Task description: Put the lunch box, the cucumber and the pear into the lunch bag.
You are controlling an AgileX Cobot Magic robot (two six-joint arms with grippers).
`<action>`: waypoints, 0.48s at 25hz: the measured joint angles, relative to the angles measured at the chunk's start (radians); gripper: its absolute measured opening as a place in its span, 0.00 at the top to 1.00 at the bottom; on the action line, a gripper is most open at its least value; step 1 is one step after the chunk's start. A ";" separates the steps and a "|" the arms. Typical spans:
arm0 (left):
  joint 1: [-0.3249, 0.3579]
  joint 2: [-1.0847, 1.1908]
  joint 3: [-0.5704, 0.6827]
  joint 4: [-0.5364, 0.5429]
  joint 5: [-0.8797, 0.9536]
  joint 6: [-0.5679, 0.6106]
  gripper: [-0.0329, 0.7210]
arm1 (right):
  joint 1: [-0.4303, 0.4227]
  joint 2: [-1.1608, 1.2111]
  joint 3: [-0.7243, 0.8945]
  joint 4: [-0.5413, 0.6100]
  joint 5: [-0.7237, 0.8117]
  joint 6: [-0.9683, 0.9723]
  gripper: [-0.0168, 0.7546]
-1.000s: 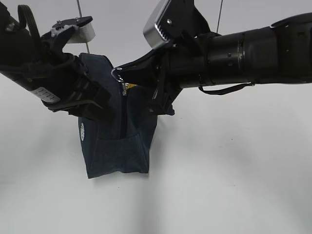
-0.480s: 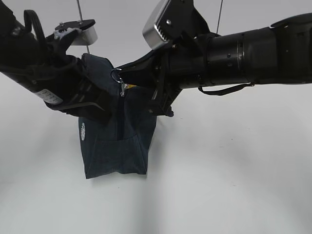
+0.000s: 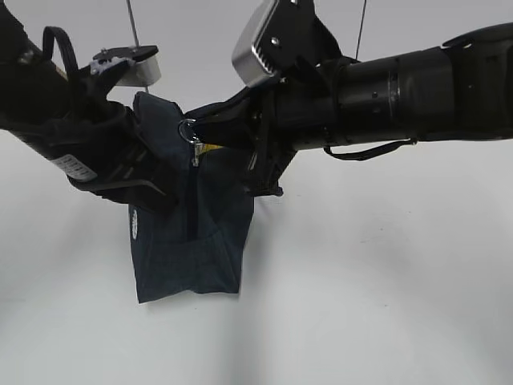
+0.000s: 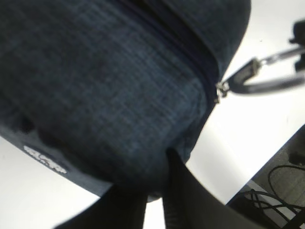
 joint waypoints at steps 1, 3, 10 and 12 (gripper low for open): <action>-0.001 0.009 0.000 -0.002 0.007 0.000 0.94 | 0.000 0.000 0.000 -0.002 0.000 0.000 0.98; -0.003 0.021 0.006 -0.008 0.008 0.003 0.94 | 0.000 0.002 0.000 -0.007 0.000 0.000 0.98; -0.022 0.024 0.084 -0.015 -0.037 0.007 0.94 | 0.000 0.002 0.000 -0.010 0.000 -0.008 0.98; -0.023 0.024 0.092 -0.015 -0.039 0.007 0.94 | 0.000 0.003 0.000 -0.011 -0.001 -0.012 0.98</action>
